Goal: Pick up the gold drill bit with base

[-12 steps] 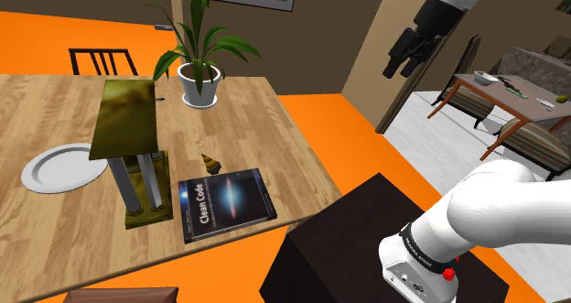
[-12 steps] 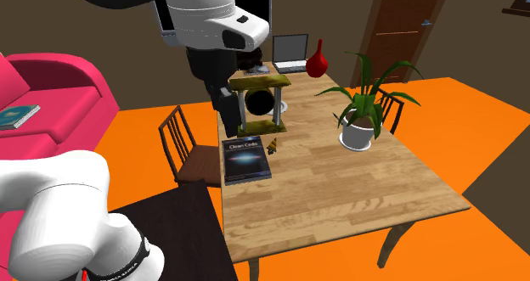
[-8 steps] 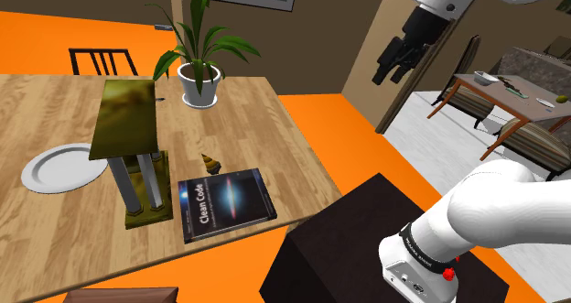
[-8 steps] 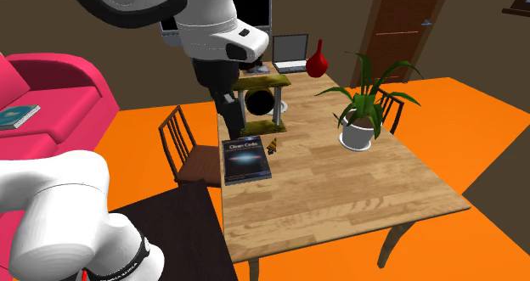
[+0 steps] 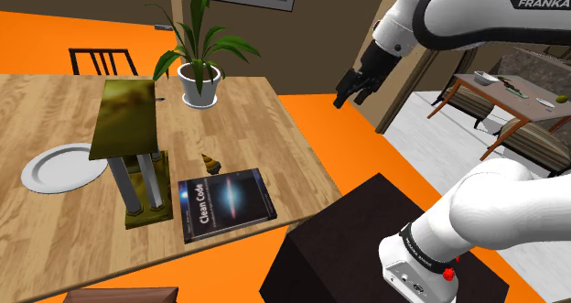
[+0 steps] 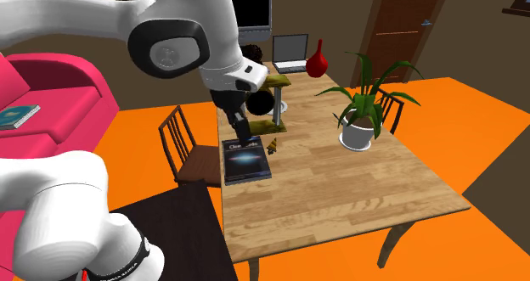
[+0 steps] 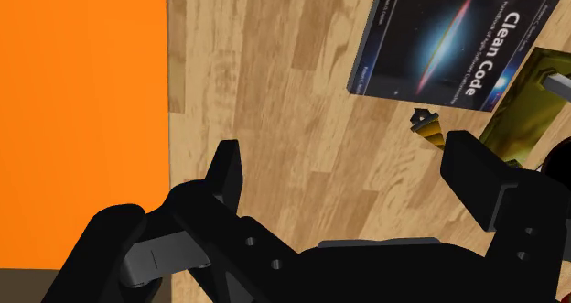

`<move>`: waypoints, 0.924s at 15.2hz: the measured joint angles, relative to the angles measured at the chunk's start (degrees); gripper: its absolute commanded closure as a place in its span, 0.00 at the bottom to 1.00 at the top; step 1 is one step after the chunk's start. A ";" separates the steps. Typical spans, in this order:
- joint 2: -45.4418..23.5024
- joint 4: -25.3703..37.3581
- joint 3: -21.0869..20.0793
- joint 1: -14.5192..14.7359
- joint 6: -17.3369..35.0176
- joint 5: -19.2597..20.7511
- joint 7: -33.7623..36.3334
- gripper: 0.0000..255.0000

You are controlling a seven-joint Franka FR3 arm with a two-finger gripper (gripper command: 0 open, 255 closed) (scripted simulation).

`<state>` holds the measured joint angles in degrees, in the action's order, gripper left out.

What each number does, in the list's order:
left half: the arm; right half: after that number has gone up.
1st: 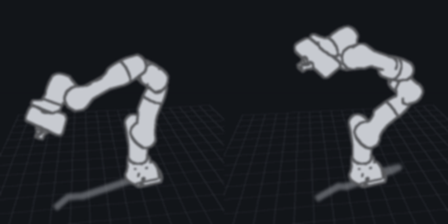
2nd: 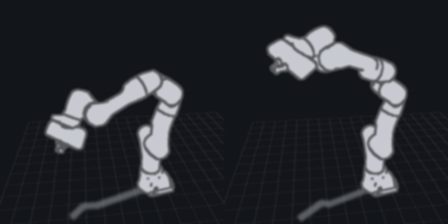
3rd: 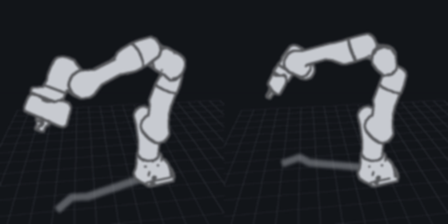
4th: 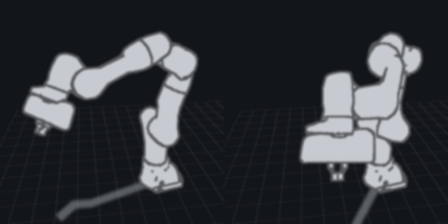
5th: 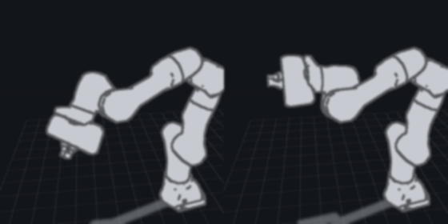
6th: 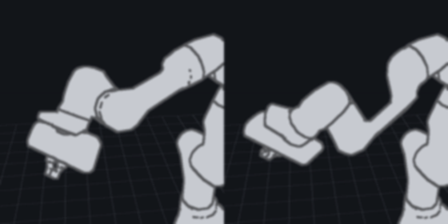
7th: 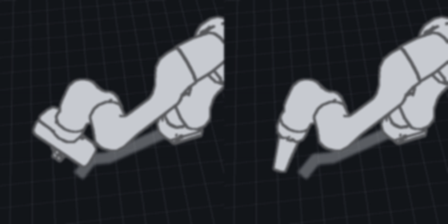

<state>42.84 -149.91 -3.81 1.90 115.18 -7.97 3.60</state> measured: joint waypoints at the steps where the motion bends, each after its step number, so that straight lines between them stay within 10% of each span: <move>1: -1.28 -0.67 -0.92 0.39 2.48 -0.54 0.75 0.00; 14: -25.92 -3.22 -13.35 1.92 36.67 -1.80 11.64 0.00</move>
<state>16.92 -153.13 -17.17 3.82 151.85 -9.77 15.24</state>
